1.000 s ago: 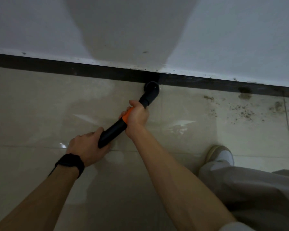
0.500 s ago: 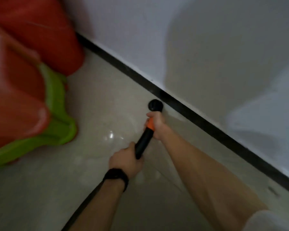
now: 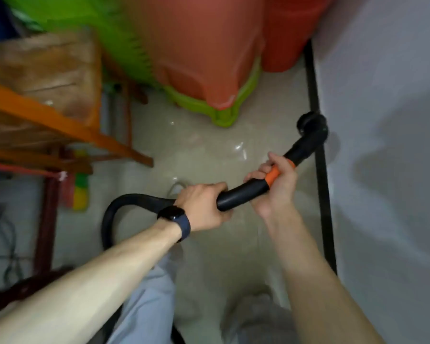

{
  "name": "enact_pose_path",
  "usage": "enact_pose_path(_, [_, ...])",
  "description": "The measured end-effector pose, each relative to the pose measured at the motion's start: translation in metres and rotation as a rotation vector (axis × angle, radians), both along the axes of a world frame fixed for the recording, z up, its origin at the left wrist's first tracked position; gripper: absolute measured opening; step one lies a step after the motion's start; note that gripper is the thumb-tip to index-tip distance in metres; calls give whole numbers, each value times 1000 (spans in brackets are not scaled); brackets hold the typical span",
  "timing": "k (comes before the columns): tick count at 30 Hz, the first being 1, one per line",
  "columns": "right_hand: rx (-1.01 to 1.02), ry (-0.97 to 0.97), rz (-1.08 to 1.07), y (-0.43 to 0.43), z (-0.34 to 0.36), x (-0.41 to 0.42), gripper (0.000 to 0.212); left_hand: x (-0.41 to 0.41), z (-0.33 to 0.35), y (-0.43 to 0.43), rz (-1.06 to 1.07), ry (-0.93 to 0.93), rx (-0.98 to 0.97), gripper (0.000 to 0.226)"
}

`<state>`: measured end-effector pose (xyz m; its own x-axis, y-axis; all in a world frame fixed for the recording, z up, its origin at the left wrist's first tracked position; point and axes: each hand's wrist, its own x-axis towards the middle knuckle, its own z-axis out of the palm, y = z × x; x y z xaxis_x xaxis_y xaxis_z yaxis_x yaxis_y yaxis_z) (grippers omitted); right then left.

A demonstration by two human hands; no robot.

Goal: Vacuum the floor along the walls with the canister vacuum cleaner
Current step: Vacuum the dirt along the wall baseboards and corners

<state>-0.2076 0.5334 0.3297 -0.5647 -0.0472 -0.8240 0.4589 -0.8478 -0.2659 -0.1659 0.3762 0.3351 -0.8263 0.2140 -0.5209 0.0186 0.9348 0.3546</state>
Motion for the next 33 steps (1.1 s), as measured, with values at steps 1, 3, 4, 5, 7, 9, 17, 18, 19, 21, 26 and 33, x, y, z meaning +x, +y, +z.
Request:
enact_pose_path(1, [22,3,47,0,29,8,27,20,26,-6,47,-6,55,36])
enact_pose_path(3, [61,11,116,2,87,22,27,56,73,-19,177,-46,112,50])
enact_pose_path(4, [87,16,148,3,115,27,27,76,94,-27,238,-68,102,58])
enact_pose_path(5, [119,21,197,1,146,32,28,98,108,-38,293,-81,80,63])
enact_pose_path(7, [196,72,292,-7,208,40,28,142,130,-60,385,-124,56,56])
enact_pose_path(9, [296,168,372,-25,270,53,26,186,154,-74,518,-169,101,39])
enact_pose_path(17, [97,472,451,-89,409,145,17,284,262,-97,759,-268,292,23])
enact_pose_path(18, [36,468,434,-88,413,158,19,296,268,-106,739,-283,304,21])
enact_pose_path(19, [17,458,410,-86,415,171,20,307,274,-116,695,-280,311,21])
enact_pose_path(21, [126,388,367,-80,418,206,24,333,279,-130,585,-301,318,25])
enact_pose_path(26, [282,200,110,-53,427,324,29,391,290,-150,349,-227,252,35])
enact_pose_path(33, [391,116,-349,-3,449,456,27,429,342,-89,40,-49,248,36])
